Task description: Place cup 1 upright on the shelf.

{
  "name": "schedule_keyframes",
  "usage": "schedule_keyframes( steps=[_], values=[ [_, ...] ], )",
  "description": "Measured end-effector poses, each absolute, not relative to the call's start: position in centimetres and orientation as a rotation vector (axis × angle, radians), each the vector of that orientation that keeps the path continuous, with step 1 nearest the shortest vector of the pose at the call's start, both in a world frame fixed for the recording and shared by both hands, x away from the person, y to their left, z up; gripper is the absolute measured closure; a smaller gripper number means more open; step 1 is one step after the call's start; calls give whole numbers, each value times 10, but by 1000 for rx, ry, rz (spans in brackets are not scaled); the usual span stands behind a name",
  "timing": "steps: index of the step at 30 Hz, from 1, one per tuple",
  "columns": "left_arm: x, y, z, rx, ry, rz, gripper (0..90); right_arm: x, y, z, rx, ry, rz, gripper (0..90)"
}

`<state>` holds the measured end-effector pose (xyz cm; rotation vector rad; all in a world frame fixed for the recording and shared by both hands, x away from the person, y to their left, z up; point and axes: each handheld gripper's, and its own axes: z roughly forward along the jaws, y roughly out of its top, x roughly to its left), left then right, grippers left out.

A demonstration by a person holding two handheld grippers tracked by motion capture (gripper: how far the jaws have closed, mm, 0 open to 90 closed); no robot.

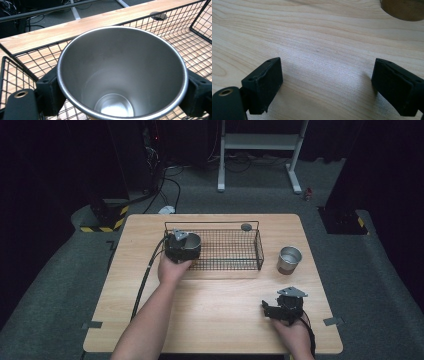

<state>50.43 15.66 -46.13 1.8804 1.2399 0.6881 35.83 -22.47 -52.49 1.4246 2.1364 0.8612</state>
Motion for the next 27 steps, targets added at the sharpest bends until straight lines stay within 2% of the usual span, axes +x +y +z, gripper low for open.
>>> schedule_keyframes(
  steps=[24, 27],
  values=[
    [506, 161, -463, 1878, 1277, 654, 130, 358, -225, -525, 1423, 2135, 860, 101],
    [506, 161, -463, 1889, 1290, 644, 84, 358, -225, -525, 1423, 2135, 860, 101]
  ],
)
